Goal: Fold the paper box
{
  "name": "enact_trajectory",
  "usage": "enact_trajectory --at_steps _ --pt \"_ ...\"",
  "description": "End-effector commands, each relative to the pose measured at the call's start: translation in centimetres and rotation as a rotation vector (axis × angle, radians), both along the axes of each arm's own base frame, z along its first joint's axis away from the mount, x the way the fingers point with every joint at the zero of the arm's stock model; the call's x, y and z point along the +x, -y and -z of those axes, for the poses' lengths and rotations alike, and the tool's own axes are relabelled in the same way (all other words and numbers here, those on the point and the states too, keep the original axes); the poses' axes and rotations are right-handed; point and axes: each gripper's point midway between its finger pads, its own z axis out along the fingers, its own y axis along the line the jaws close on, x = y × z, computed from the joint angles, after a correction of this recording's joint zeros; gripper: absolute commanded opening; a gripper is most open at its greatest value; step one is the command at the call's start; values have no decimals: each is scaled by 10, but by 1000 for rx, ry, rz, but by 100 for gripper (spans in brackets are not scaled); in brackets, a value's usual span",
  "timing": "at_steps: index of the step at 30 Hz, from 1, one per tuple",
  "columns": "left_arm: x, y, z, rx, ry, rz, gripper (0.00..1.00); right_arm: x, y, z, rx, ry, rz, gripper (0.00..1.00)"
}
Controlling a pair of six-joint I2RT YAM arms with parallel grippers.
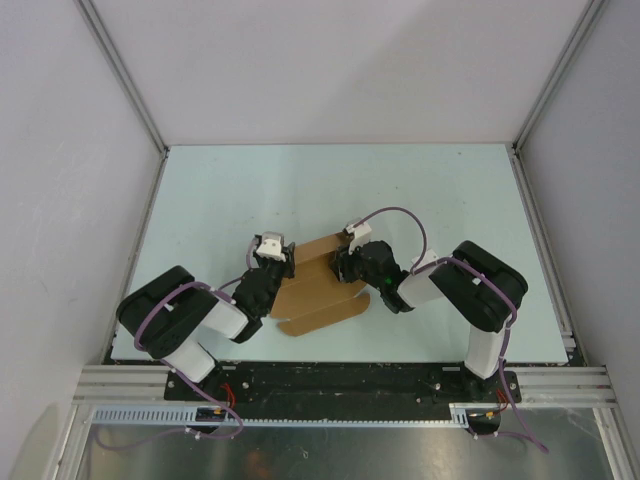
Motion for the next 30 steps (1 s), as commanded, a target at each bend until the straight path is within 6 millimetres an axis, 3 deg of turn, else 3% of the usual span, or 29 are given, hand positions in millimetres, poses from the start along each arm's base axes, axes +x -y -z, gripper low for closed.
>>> enact_trajectory --at_steps 1,19,30 --pt "-3 1 0 -14 -1 17 36 -1 -11 -29 56 74 -30 43" --pt "-3 2 1 -14 -3 20 36 -8 -17 -19 66 47 -85 43" --pt "-4 1 1 -16 -5 21 36 -8 -17 -8 68 13 -98 49"
